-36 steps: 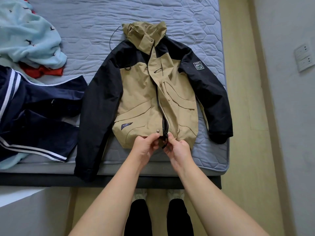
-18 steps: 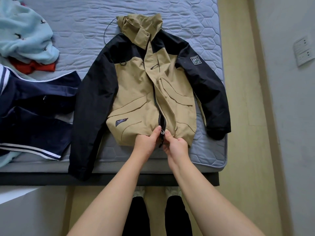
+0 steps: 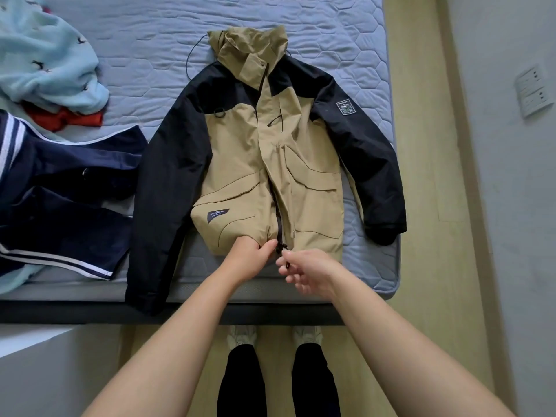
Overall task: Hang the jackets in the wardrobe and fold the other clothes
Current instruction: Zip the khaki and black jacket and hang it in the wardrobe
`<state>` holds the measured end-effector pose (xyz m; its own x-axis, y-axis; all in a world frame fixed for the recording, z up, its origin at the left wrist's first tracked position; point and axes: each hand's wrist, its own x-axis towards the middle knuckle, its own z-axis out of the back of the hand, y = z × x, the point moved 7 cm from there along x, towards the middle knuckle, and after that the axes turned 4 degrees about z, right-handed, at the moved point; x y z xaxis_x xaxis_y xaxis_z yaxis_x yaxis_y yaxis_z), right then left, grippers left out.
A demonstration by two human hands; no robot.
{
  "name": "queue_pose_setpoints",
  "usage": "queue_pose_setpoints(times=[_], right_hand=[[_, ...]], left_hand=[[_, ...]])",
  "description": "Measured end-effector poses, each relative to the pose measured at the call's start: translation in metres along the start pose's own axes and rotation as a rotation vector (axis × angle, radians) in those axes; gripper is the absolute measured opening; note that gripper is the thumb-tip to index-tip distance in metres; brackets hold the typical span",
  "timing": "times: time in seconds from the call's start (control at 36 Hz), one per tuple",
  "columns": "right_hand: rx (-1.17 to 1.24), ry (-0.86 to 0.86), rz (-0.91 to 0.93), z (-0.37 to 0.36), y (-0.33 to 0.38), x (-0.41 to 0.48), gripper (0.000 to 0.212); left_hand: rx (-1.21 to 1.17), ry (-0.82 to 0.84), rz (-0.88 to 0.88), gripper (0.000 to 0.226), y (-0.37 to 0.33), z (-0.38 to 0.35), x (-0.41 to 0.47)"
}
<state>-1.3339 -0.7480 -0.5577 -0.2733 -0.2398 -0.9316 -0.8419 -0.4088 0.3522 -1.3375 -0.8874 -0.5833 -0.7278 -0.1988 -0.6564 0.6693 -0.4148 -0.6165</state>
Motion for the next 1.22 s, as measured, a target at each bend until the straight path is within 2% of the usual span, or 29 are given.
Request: queue_pose_setpoints(times=[0.08, 0.17, 0.25, 0.36, 0.44, 0.56, 0.67, 0.75, 0.86, 0.92, 0.97, 1.03, 1.08, 1.17, 1.22], right_hand=[[-0.046, -0.038, 0.019, 0.003, 0.012, 0.000, 0.024], [0.246, -0.028, 0.054, -0.002, 0.029, 0.004, 0.030], [0.493, -0.016, 0.083, -0.008, 0.048, 0.008, 0.032], [0.667, -0.087, 0.094, -0.011, 0.070, 0.016, 0.034], [0.690, -0.151, 0.101, -0.006, 0.082, 0.022, 0.034], [0.539, -0.212, 0.163, 0.003, 0.101, 0.032, 0.033], [0.416, -0.273, 0.225, 0.008, 0.119, 0.043, 0.032], [0.438, -0.296, 0.253, 0.011, 0.133, 0.048, 0.037], [0.410, -0.332, 0.331, 0.018, 0.154, 0.046, 0.036], [0.341, -0.294, 0.351, 0.014, 0.160, 0.042, 0.033], [0.174, -0.270, 0.363, 0.011, 0.162, 0.037, 0.031], [-0.019, -0.260, 0.390, 0.010, 0.164, 0.031, 0.030], [-0.113, -0.247, 0.431, 0.011, 0.165, 0.028, 0.031], [-0.210, -0.247, 0.471, 0.014, 0.169, 0.020, 0.034], [-0.280, -0.249, 0.485, 0.015, 0.171, 0.017, 0.035]], left_hand=[[0.073, -0.022, 0.012, 0.032, 0.000, 0.005, 0.000], [0.128, -0.044, -0.040, 0.027, -0.003, 0.010, -0.001], [0.075, -0.080, -0.130, 0.031, -0.011, 0.015, -0.004], [0.065, -0.090, -0.073, 0.040, -0.002, 0.019, -0.003], [0.046, -0.060, -0.033, 0.044, 0.011, 0.016, -0.002], [-0.021, -0.016, -0.012, 0.053, 0.026, 0.017, -0.002], [-0.126, 0.015, 0.056, 0.030, 0.039, 0.030, 0.000], [-0.148, 0.047, 0.147, 0.011, 0.057, 0.037, -0.002], [-0.203, 0.047, 0.240, 0.022, 0.080, 0.044, -0.010], [-0.147, 0.023, 0.272, 0.017, 0.085, 0.051, -0.010], [-0.130, 0.021, 0.318, 0.013, 0.085, 0.057, -0.010], [-0.118, 0.079, 0.391, 0.023, 0.079, 0.061, -0.010], [-0.049, 0.181, 0.494, 0.040, 0.073, 0.063, -0.011], [0.100, 0.249, 0.565, 0.045, 0.051, 0.083, -0.010], [0.330, 0.170, 0.562, 0.048, 0.029, 0.104, -0.006]])
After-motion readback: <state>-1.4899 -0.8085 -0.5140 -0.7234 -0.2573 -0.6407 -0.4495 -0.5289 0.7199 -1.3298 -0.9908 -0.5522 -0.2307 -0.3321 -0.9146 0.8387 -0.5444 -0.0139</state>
